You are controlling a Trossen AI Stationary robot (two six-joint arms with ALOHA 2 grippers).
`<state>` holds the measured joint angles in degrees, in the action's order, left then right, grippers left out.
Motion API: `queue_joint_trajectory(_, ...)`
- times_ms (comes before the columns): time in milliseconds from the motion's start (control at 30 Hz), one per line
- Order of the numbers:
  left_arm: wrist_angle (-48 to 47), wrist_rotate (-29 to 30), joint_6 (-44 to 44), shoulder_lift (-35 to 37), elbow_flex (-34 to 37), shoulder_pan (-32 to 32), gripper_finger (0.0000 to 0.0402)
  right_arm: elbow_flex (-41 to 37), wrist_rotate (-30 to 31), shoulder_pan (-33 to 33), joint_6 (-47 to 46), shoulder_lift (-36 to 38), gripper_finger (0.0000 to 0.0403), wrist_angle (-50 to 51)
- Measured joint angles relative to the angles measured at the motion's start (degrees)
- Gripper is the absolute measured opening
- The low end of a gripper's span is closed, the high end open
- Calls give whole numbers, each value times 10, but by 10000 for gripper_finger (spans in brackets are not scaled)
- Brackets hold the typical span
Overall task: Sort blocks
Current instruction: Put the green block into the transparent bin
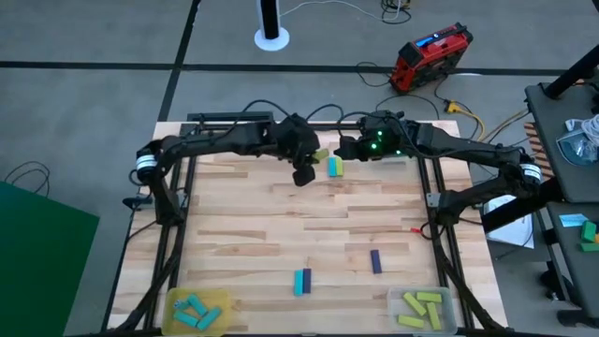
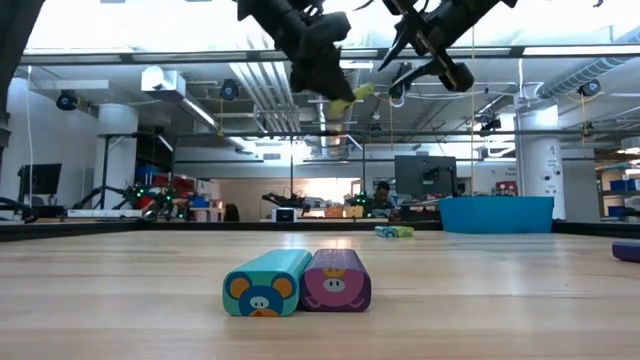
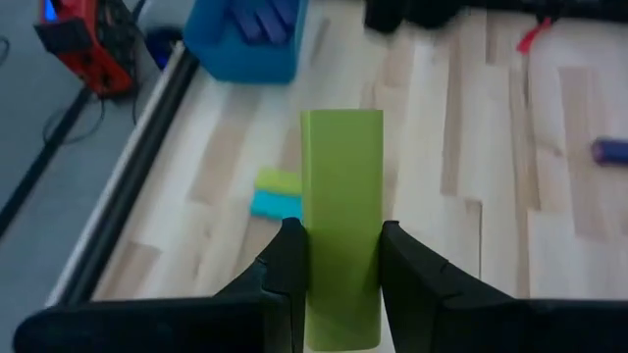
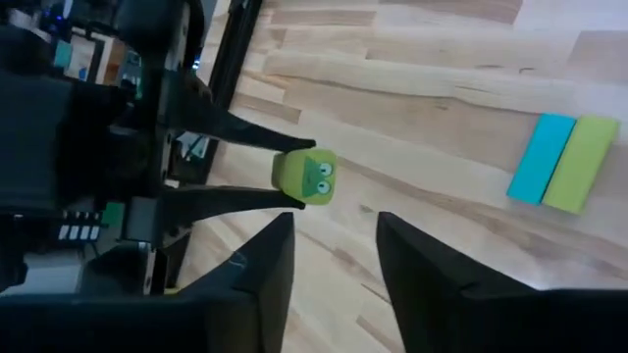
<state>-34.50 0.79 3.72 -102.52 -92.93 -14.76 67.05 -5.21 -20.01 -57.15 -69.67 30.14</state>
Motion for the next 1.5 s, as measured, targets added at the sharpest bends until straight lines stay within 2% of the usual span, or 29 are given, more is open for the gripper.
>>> queue_joint_trajectory(300,-22,2,29,-33,-79,10,71,1,-8,0,17,0,191,-40)
queue_joint_trajectory(567,-36,2,27,-48,-98,20,71,1,-10,0,24,0,195,-48)
queue_joint_trajectory(900,-25,2,27,-47,-125,20,71,1,-28,0,39,0,152,-46)
queue_joint_trajectory(1300,-25,4,29,-47,-124,24,71,2,-33,0,58,0,57,-39)
queue_joint_trajectory(1367,-25,4,22,-47,-124,24,93,2,-33,0,68,0,54,-35)
queue_joint_trajectory(1500,-31,3,14,-47,-123,23,166,2,-28,-1,92,2,54,0)
